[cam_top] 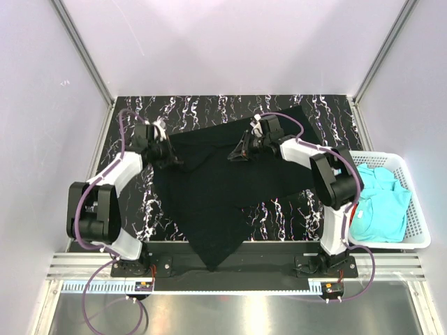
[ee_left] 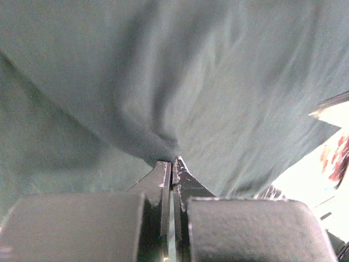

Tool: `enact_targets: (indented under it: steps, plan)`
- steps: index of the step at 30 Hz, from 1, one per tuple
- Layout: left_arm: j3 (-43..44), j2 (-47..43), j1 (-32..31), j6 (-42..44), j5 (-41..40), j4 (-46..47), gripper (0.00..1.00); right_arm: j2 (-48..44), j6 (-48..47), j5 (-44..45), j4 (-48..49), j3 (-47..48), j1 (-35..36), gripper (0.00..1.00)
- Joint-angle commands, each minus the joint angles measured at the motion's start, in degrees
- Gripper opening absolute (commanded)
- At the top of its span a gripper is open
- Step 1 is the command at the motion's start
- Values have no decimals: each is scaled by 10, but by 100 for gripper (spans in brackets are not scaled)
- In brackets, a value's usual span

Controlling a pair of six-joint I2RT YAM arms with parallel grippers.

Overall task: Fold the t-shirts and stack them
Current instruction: Fold the tshirt

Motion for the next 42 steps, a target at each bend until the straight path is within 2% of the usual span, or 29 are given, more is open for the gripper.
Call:
enact_targets:
  steps: [1, 6, 10, 13, 21, 30, 34, 40, 42]
  plan:
    - [74, 18, 32, -3, 15, 24, 0, 40, 79, 26, 125, 39, 16, 23]
    - [150, 101, 66, -31, 39, 61, 0, 123, 158, 60, 198, 94, 48, 24]
    - [216, 177, 90, -41, 72, 70, 0, 172, 182, 65, 189, 148, 65, 33]
    - [234, 211, 93, -60, 90, 81, 0, 188, 194, 62, 183, 173, 75, 34]
    - [244, 230, 98, -58, 79, 91, 0, 217, 193, 96, 190, 174, 96, 41]
    - [237, 223, 99, -67, 71, 92, 0, 235, 221, 145, 203, 181, 112, 41]
    - [228, 218, 99, -68, 71, 95, 0, 251, 246, 164, 178, 204, 113, 41]
    - [225, 217, 98, -76, 77, 99, 0, 253, 288, 201, 173, 193, 120, 39]
    - [225, 216, 98, -76, 81, 99, 0, 258, 293, 207, 169, 198, 120, 34]
